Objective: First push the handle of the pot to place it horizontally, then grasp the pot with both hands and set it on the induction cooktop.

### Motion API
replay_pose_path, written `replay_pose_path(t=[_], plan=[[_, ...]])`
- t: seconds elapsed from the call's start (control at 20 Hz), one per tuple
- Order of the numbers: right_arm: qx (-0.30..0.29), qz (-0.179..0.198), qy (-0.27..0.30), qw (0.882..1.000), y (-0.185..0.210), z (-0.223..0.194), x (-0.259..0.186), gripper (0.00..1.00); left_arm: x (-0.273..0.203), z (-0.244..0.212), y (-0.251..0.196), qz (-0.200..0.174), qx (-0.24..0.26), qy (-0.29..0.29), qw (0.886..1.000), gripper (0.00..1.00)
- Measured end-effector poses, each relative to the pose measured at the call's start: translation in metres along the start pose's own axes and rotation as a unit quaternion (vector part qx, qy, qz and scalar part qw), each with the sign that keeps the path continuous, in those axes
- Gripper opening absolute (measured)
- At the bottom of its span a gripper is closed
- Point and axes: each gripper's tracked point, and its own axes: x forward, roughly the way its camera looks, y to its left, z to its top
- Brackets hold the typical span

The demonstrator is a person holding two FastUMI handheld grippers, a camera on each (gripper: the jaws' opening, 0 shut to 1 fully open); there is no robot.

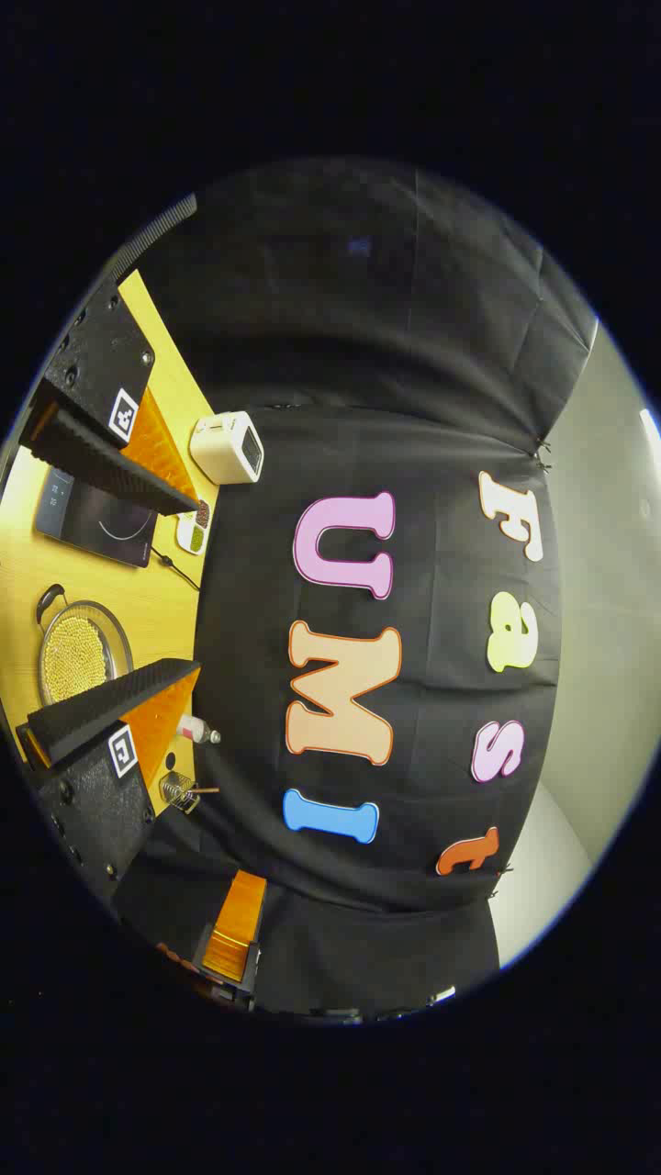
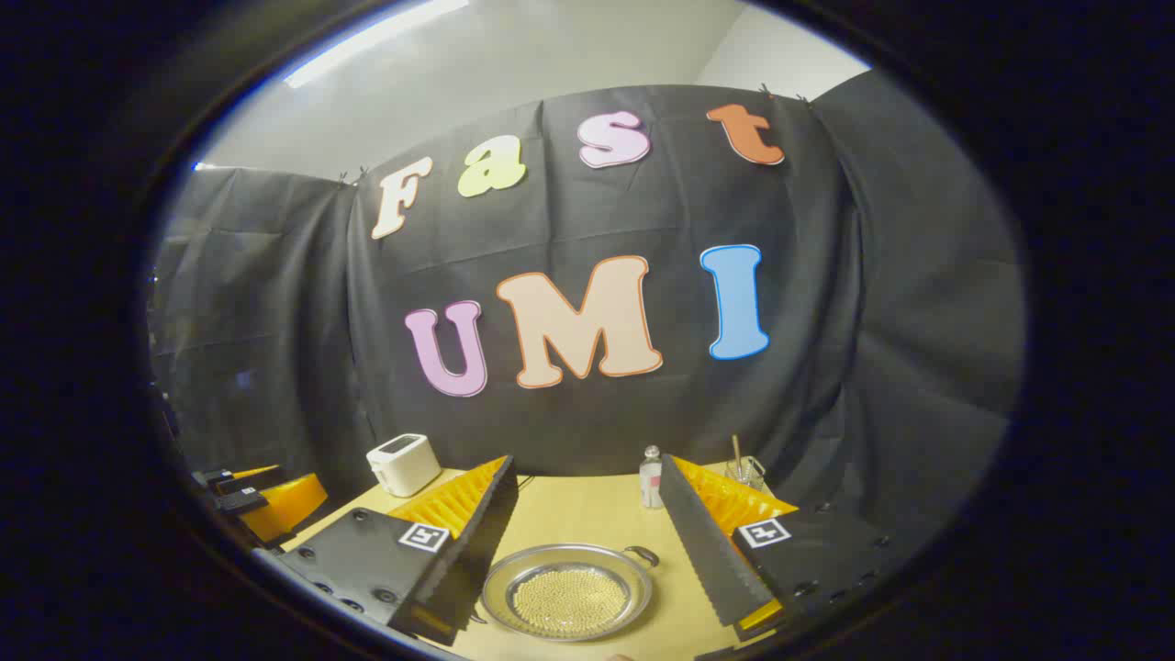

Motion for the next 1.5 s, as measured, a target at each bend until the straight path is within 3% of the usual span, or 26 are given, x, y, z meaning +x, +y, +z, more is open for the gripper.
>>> replay_pose_path(t=[0.3, 0.35, 0.8, 0.85, 0.95, 1.15, 1.2, 1.25, 1.3, 1.35, 1.5], plan=[[-0.001, 0.002, -0.003, 1.0, -0.014, 0.001, -0.003, 0.92, -0.001, 0.004, -0.017, -0.005, 0.012, -0.007, 1.0, 0.92], [0.0, 0.0, -0.003, 1.0, -0.017, 0.0, -0.004, 0.92, -0.002, 0.005, -0.019, -0.006, 0.016, -0.008, 1.0, 0.96], [0.004, -0.012, 0.004, 1.0, -0.04, -0.007, -0.01, 0.92, -0.007, 0.003, -0.033, -0.007, 0.031, -0.008, 0.999, 0.96], [0.006, -0.012, 0.005, 1.0, -0.042, -0.008, -0.01, 0.92, -0.007, 0.004, -0.034, -0.006, 0.031, -0.008, 0.999, 0.92], [0.008, -0.015, 0.006, 1.0, -0.047, -0.009, -0.011, 0.92, -0.009, 0.005, -0.035, -0.005, 0.033, -0.009, 0.999, 0.99], [0.011, -0.013, 0.01, 1.0, -0.052, -0.011, -0.012, 0.92, -0.012, 0.001, -0.04, -0.002, 0.029, -0.007, 1.0, 0.96], [0.013, -0.009, 0.01, 1.0, -0.053, -0.011, -0.014, 0.89, -0.013, 0.0, -0.042, -0.002, 0.028, -0.006, 1.0, 0.99], [0.013, -0.008, 0.01, 1.0, -0.054, -0.01, -0.014, 0.85, -0.015, -0.002, -0.043, 0.0, 0.028, -0.004, 1.0, 0.96], [0.013, -0.006, 0.01, 1.0, -0.055, -0.011, -0.013, 0.72, -0.016, -0.002, -0.044, 0.002, 0.029, -0.002, 1.0, 0.96], [0.014, -0.003, 0.008, 1.0, -0.056, -0.01, -0.012, 0.66, -0.018, -0.005, -0.045, 0.005, 0.029, 0.0, 1.0, 0.99], [0.008, 0.001, 0.011, 1.0, -0.063, -0.014, -0.011, 0.27, -0.022, -0.01, -0.048, 0.014, 0.027, 0.006, 1.0, 0.96]])
